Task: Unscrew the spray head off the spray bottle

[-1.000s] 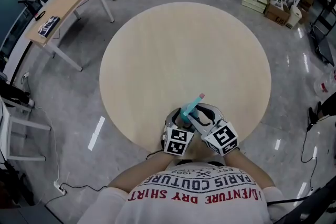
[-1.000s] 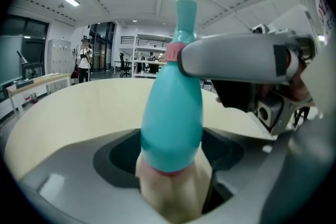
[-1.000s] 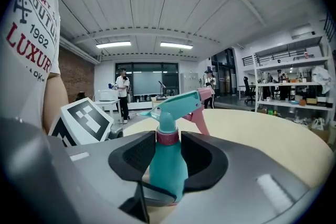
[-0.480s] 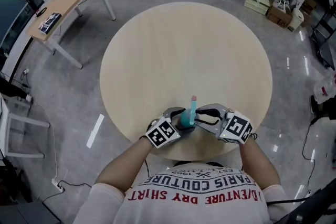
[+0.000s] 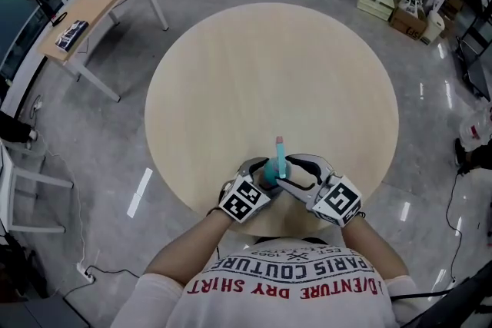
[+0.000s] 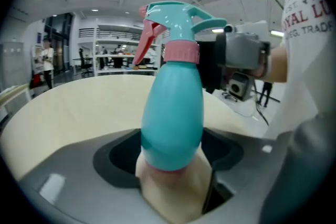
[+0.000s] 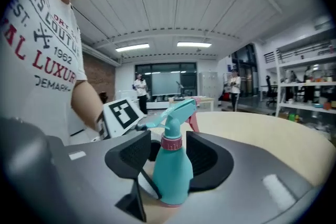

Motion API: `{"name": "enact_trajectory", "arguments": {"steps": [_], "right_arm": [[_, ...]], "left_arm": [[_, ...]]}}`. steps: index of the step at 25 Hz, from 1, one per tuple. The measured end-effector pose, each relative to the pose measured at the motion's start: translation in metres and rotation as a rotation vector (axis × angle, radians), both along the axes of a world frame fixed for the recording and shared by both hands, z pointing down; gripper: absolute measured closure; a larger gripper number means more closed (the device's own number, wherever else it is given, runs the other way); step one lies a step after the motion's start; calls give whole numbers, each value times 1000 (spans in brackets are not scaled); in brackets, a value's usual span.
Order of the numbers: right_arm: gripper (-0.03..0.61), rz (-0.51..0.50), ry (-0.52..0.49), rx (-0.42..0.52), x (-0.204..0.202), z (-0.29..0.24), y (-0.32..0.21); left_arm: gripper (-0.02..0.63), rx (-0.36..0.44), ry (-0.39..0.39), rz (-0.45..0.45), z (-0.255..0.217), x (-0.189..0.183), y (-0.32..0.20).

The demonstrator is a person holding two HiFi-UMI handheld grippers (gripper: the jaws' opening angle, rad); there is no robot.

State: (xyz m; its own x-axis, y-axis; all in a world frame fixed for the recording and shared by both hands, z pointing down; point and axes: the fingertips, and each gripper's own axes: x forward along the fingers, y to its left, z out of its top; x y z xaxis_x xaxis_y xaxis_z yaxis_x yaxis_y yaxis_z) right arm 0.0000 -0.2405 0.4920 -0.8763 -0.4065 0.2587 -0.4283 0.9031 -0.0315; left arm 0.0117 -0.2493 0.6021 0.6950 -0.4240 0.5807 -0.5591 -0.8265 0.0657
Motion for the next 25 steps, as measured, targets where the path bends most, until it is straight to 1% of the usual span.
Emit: {"name": "enact_trajectory", "arguments": {"steps": [2, 3, 5, 7, 9, 12, 14, 16, 18, 21, 22, 23, 24, 25], "right_arm": [[365, 139, -33, 18, 1, -6, -9], [374, 187, -40, 22, 1, -6, -12], [374, 240, -26, 35, 0, -3, -14], [379, 274, -9, 45, 1, 0, -16], [434, 300, 0, 47, 2, 1, -18], [440, 286, 18, 54, 1, 2, -18], [442, 233, 22, 42, -1, 1, -16], [443, 136, 20, 12, -3, 1, -14], [443, -4, 15, -30, -5, 3, -7], [443, -239, 16, -79, -9, 4, 13], [443, -296, 20, -84, -10, 4, 18], [443, -331, 24, -87, -12, 4, 22], [443, -346, 25, -89, -14, 3, 23], [443, -347, 22, -91, -15, 3, 22]], "left_arm": [[259, -3, 0, -148, -1, -2, -6], [259, -4, -2, -209, -1, -2, -9], [259, -9, -4, -292, -1, 2, -10], [259, -8, -1, -333, -1, 7, -8], [259, -7, 1, -351, -1, 9, -7], [259, -6, 0, -341, 0, 8, -6], [259, -3, -1, -292, 0, 8, -6], [259, 1, 4, -187, 0, 8, -3], [261, 10, 11, -13, 1, 8, 5], [261, 25, 13, 295, 1, 8, 23], [261, 33, 7, 370, 1, 7, 27], [261, 34, 1, 418, 1, 6, 30], [261, 28, -3, 440, 1, 5, 31], [261, 19, -1, 443, 1, 4, 32]]}}
